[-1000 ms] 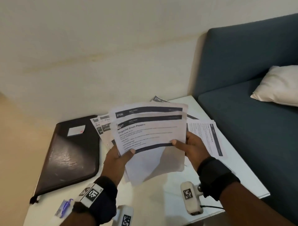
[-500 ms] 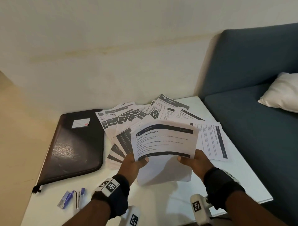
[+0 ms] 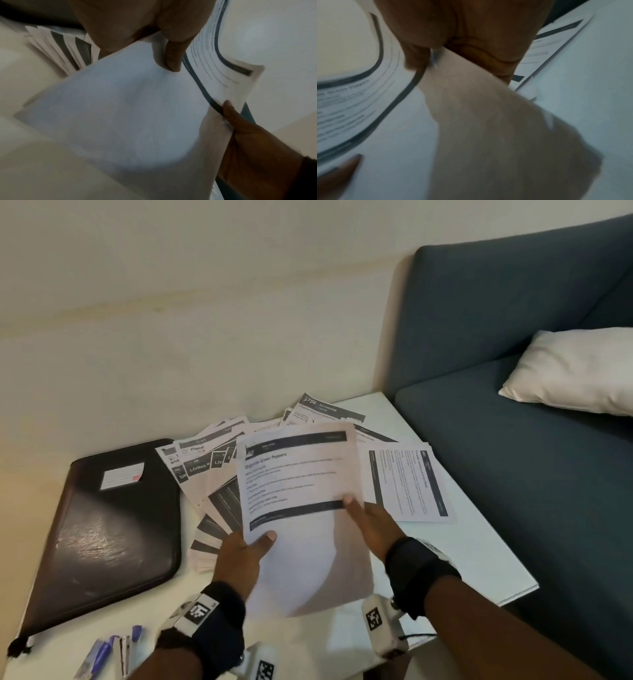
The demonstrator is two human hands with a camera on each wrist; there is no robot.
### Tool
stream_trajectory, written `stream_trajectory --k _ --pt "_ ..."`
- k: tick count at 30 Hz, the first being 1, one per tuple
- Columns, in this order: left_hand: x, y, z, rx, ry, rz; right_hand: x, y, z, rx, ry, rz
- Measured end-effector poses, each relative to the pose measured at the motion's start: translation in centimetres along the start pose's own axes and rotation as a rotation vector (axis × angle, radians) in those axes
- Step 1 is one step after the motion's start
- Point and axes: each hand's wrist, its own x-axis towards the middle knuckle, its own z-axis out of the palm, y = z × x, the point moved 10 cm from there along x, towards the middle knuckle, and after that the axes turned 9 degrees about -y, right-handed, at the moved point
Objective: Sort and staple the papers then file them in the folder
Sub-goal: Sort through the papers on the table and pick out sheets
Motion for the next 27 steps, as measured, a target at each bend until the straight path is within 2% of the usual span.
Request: stream_trajectory --k 2,3,5,7,11,15,18,21,27 --pt "0.9 1.0 -2.4 0.018 0.082 0.039 0.9 0.4 -1.2 0.045 0.072 0.011" --pt "1.4 1.4 -3.8 0.027 0.129 0.051 1.5 1.0 -2.0 -0.022 0.117 0.013" --pt "2.0 1.9 -6.4 0.04 0.199 0.053 2.8 1.7 -3.1 -0.463 0.127 0.04" --pt "2.0 2.0 -8.2 0.048 0.225 0.049 4.3 2.5 -2.5 -0.902 0.033 0.059" --pt "1.8 1.9 -10.7 0.066 0.285 0.037 6.7 2.3 1.1 -1.336 -0.172 -0.041" --pt "2.0 1.9 -11.4 -0.019 0.3 0.0 8.9 2.9 3.0 -1.366 -0.19 0.029" --pt "2.1 2.3 -11.2 -0.032 0.277 -0.005 8.8 1.9 3.7 -1.429 -0.166 0.005" --pt "2.2 2.4 -11.1 -0.03 0.268 -0.012 8.1 0.7 3.5 -1.438 -0.126 -0.046" --pt "1.7 2.6 -11.3 -0.034 0.279 -0.005 7.5 -0.2 2.2 -1.373 -0.102 -0.004"
